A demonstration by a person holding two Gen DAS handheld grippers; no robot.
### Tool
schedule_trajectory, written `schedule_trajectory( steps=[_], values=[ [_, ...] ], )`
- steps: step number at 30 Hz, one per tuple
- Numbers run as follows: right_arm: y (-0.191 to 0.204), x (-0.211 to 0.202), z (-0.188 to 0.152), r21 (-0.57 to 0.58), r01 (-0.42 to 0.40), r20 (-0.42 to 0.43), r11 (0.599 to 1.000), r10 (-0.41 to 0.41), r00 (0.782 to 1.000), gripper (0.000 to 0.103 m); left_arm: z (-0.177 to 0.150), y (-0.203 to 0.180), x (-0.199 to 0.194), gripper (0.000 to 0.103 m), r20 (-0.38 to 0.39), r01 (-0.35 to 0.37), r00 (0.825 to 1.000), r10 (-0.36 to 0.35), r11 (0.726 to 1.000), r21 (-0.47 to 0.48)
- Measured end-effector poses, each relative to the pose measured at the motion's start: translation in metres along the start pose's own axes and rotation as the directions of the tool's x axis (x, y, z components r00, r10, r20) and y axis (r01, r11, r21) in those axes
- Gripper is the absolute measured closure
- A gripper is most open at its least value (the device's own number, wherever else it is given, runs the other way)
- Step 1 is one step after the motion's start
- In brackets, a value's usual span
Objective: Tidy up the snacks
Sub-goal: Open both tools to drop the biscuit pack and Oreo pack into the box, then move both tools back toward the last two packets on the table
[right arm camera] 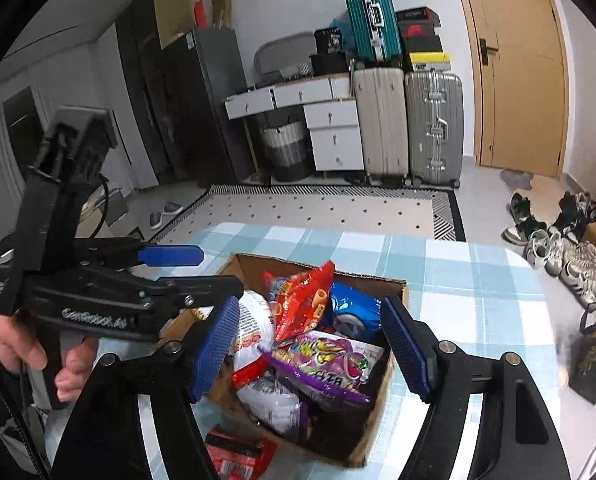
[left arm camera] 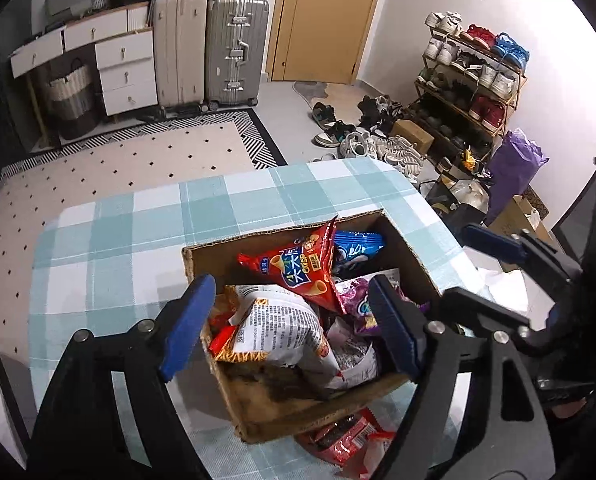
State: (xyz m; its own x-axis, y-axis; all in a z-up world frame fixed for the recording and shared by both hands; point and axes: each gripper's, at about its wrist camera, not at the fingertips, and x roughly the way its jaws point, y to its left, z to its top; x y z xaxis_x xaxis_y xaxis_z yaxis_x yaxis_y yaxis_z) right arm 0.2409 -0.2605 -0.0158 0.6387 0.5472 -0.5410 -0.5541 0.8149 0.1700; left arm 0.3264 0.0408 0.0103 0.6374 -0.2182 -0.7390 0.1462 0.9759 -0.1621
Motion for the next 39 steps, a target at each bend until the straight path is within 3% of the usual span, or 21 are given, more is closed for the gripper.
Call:
schedule_trajectory(
  steps=[9, 15, 29, 34, 39],
  values=[
    [0.024, -0.068, -0.009, -0.059, 0.048, 0.098, 0.997, -0.042, 0.994, 0.02, -0.02, -0.004, -0.055, 0.023, 0.048, -0.026, 0.998, 0.028, 0.999, -0.026],
    [0.047, -0.106, -0.019, -0.059, 0.039, 0.143, 0.998, -0.03, 0.989, 0.017, -0.044, -0.008, -0.094, 0.021, 0.092, -0.065, 0.993, 0.068, 0.997, -0.041],
    [0.088, -0.162, -0.058, -0.075, 0.037, 0.177, 0.997, -0.023, 0.984, 0.011, -0.11, -0.037, -0.16, 0.014, 0.149, -0.093, 0.984, 0.098, 0.995, -0.039],
    [0.099, -0.173, -0.078, -0.081, 0.039, 0.176, 0.996, -0.024, 0.984, 0.009, -0.132, -0.046, -0.177, 0.003, 0.178, -0.098, 0.978, 0.105, 0.994, -0.043],
    [0.104, -0.181, -0.102, -0.04, 0.025, 0.181, 0.999, -0.017, 0.983, 0.007, -0.156, -0.052, -0.188, 0.001, 0.207, -0.119, 0.97, 0.127, 0.992, -0.048]
  ],
)
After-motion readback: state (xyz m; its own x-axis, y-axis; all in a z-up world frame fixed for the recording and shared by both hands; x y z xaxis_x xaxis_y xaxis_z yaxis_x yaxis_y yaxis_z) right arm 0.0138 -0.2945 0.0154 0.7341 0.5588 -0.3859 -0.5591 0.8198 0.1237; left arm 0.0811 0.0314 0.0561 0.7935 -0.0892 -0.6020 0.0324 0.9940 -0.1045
